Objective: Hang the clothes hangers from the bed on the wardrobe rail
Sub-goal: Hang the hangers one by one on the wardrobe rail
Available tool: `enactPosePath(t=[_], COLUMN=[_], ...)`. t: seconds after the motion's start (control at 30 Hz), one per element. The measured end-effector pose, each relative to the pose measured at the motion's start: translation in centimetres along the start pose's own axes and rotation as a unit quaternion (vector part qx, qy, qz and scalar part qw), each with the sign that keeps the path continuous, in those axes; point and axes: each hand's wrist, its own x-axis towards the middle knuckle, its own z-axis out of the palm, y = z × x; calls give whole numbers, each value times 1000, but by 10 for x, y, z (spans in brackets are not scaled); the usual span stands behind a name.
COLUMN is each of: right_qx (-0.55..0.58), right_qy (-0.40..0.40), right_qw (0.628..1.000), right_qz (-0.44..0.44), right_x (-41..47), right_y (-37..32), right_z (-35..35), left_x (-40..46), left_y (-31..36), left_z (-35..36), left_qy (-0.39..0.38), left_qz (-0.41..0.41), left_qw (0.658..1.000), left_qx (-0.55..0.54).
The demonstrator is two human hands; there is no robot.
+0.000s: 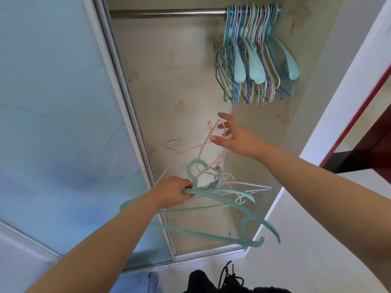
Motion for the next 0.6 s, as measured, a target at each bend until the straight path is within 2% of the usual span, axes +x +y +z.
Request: enactPosePath(t=[0.1,0.17,0.23,0.33,0.43,0.6], right_qx=[-65,-89,-56,27,46,70], right_qy=[-26,-46,-44,0,78,118], right_qw=[998,993,988,978,972,963], right_qz=[8,56,140,209,217,233], right_x=[19,29,34,35,34,29], right_y=[-21,-21,-14,1,21,32], right_z=[5,1,-2,-8,-14,-5], left_x=[-1,-4,-8,-15,-16,-7], left_y=[-2,-5,-8,-15,-21,-27], left_z=[1,2,5,12,19,29], left_qy=[-1,11,19,30,37,14], left_qz=[16,24,28,32,36,38], left_qw=[998,996,996,996,995,995], left_qx=[54,82,86,76,90,91])
